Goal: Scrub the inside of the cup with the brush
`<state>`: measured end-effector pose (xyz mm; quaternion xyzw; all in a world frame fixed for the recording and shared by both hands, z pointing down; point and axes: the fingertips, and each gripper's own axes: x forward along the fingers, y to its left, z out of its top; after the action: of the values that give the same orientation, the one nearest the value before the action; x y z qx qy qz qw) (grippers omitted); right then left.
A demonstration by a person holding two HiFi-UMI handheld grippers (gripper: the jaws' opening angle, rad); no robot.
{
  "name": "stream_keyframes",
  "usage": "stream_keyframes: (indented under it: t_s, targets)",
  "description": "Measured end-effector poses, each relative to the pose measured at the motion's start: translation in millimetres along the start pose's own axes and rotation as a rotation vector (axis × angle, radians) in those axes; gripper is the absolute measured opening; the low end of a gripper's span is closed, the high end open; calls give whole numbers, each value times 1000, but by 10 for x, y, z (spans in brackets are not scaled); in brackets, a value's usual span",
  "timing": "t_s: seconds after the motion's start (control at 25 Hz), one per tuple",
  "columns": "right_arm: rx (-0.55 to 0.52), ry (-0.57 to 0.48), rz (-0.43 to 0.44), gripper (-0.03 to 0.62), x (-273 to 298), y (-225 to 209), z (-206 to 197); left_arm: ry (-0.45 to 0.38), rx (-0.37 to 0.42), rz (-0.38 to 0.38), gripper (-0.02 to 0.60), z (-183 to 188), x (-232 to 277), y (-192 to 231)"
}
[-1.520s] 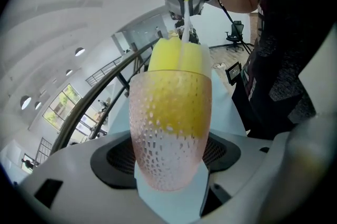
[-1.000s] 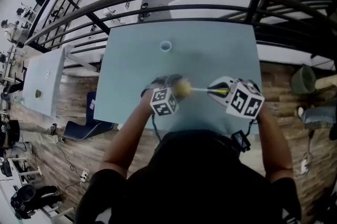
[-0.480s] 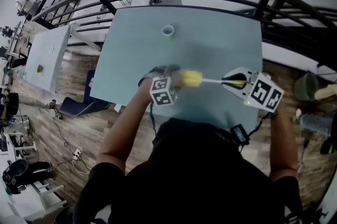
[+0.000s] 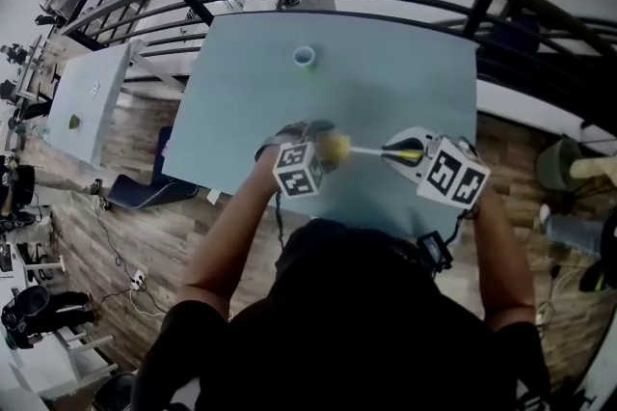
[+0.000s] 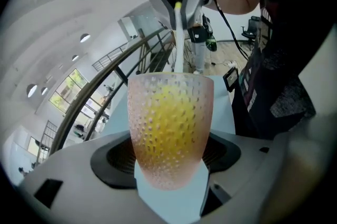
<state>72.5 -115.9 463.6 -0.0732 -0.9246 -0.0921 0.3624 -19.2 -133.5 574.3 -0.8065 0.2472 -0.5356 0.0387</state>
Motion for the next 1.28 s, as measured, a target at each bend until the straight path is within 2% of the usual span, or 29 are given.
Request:
stream_keyframes:
  t_s: [0.16,0.44,0.8,1.04,1.28]
  targets:
    - [-20,-12,-3,44,3,46,19,-15,-21,16,351,-10,-54,5]
    - [-35,9,-2,44,-201,111,-82,21,-3,13,351,-74,-29,-16]
    - [-2,44,-10,44,-454,108,-315,46,-23,22,351,-225,-28,5]
    - [-15,44,-38,44,-440,20,-243,-15,-17,2,351,-125,-40,-19]
    - [-33,50,-3,44,-258,83,-157,-85,-5,-29,351,83,-86,-138]
